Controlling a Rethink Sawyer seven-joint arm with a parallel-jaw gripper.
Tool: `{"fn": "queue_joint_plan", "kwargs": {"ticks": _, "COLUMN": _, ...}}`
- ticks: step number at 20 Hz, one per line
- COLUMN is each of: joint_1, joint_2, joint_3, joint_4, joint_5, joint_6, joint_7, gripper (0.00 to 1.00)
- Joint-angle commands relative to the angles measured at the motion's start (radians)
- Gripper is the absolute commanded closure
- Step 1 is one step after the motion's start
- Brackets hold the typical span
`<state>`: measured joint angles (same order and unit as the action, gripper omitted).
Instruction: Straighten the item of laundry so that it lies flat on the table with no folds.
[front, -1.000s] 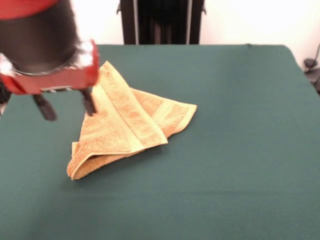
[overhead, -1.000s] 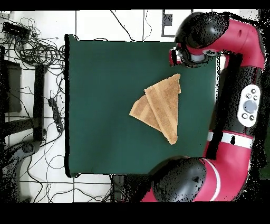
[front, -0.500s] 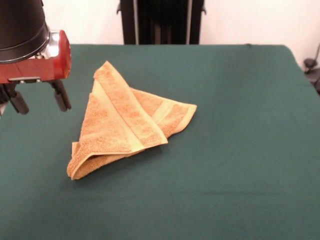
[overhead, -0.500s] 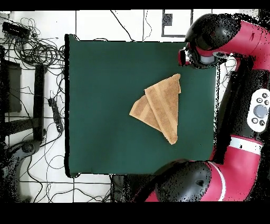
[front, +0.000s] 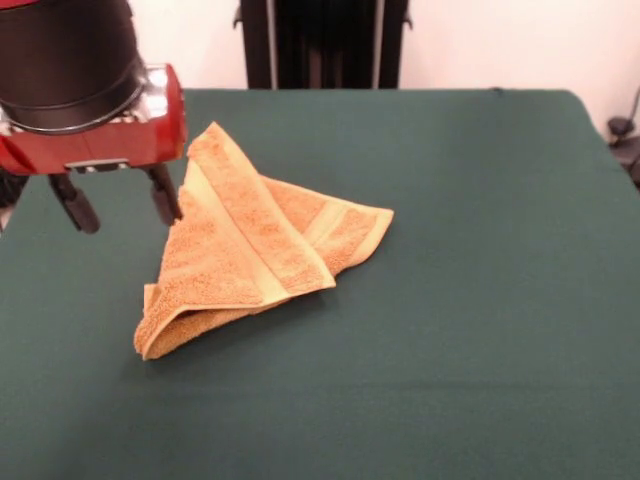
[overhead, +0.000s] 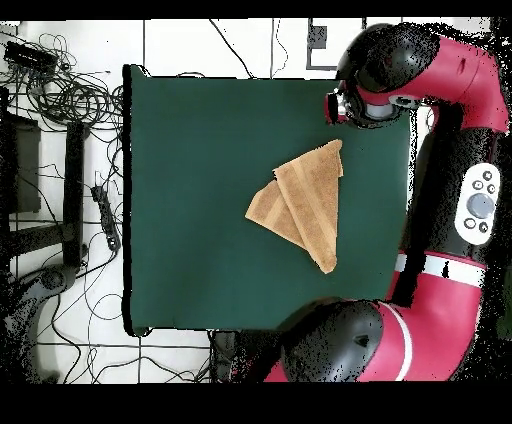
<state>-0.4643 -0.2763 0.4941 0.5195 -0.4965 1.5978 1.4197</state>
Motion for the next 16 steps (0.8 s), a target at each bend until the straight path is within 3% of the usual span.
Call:
{"fn": "queue_joint_plan", "kwargs": {"ticks": 1, "joint_1": 0.074, "joint_2": 0.070, "joint_3": 0.002, "joint_4": 0.110, "joint_5": 0.025, "joint_6": 0.012, "joint_7": 0.099, "gripper": 0.00}}
{"fn": "queue_joint_plan", "kwargs": {"ticks": 10, "joint_1": 0.081, "joint_2": 0.100, "joint_3": -0.007, "joint_4": 0.093, "joint_5": 0.026, "joint_6": -0.012, "joint_7": 0.115, "gripper": 0.00}}
{"fn": "queue_joint_plan", "kwargs": {"ticks": 16, "joint_1": 0.073, "joint_2": 0.117, "joint_3": -0.013, "joint_4": 0.055, "joint_5": -0.010, "joint_6": -0.025, "joint_7": 0.038, "gripper": 0.00}}
